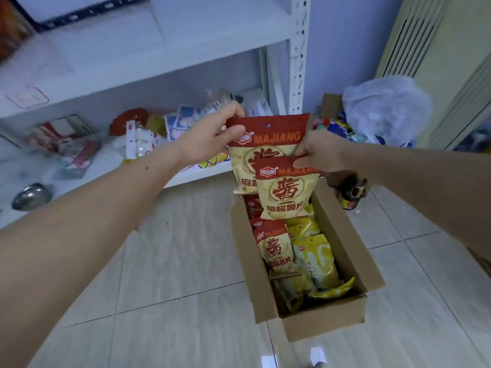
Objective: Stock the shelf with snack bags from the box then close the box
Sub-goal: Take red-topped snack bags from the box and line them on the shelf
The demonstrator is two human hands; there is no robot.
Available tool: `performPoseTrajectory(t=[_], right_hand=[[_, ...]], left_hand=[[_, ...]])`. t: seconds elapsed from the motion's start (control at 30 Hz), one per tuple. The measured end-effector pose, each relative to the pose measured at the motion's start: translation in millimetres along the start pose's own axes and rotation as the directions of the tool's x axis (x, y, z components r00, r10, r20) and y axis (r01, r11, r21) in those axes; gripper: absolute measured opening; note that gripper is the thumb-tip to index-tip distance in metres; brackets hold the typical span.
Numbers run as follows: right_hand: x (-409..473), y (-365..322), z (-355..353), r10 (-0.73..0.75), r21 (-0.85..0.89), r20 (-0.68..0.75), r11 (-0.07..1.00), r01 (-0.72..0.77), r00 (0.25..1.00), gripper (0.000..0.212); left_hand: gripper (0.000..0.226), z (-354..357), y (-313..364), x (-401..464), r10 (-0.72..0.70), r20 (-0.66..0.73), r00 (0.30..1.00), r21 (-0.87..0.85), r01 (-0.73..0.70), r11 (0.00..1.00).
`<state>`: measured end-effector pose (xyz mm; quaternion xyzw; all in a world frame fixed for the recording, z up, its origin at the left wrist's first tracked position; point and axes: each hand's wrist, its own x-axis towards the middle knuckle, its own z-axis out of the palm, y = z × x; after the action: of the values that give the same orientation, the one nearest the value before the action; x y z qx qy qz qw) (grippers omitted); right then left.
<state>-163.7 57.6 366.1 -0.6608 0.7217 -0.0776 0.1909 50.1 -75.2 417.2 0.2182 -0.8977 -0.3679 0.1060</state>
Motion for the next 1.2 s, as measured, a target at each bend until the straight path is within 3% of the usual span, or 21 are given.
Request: performPoseTrajectory(t=[0.13, 0.27, 0.33, 0.43, 0.53, 0.63, 0.9, 1.03, 1.2], right_hand=[[-11.4, -28.8, -44.4, -0.029, -0.002, -0.032, 1.0, 0.028, 0.999, 0.019], [-18.4, -50.7, -84.7, -0.056, -0.013, -0.014, 0.998, 0.056, 0.998, 0.02], [-22.5, -61.6, -101.4, -0.059, -0.002, -0.009, 0.998, 0.059, 0.998, 0.02], [-27.7, -78.9, -123.9, -0.064, 0.071, -0.028, 0.995, 0.066, 0.998, 0.021], [-30.8, -98.0, -142.9, -0.061, 0.107, -0.055, 0.992, 0.066, 0.997, 0.022], [-32.3, -118.5, -159.1, -0.059, 0.097, -0.063, 0.993, 0.065, 0.996, 0.02], [-19.5, -195.3, -191.1, -0.1, -0.017, -0.061, 0.995, 0.099, 0.993, 0.023], [-4.1, -235.3, -197.2, -0.161, -0.093, -0.054, 0.983, 0.155, 0.986, 0.011], [26.0, -284.1, -197.7, -0.232, -0.216, -0.099, 0.954, 0.207, 0.968, 0.011]], left_hand=[[0.019, -40.0, 35.7, -16.9, -0.023, -0.075, 0.997, -0.098, 0.016, 0.995], [0.077, -71.5, 55.0, -35.1, -0.19, -0.13, 0.973, -0.217, 0.159, 0.963], [0.09, -81.5, 55.5, -43.6, -0.248, -0.122, 0.961, -0.293, 0.203, 0.934], [0.08, -92.9, 53.4, -53.0, -0.271, -0.061, 0.961, -0.362, 0.232, 0.903], [0.042, -100.5, 55.3, -60.6, -0.246, 0.014, 0.969, -0.299, 0.239, 0.924], [0.022, -113.2, 60.1, -67.6, -0.231, -0.035, 0.972, -0.241, 0.216, 0.946], [0.017, -180.8, 61.7, -107.1, -0.212, -0.182, 0.96, -0.248, 0.164, 0.955], [0.02, -224.1, 49.8, -138.0, -0.234, -0.258, 0.937, -0.287, 0.157, 0.945], [0.023, -273.0, 31.3, -173.6, -0.261, -0.379, 0.888, -0.273, 0.162, 0.948]])
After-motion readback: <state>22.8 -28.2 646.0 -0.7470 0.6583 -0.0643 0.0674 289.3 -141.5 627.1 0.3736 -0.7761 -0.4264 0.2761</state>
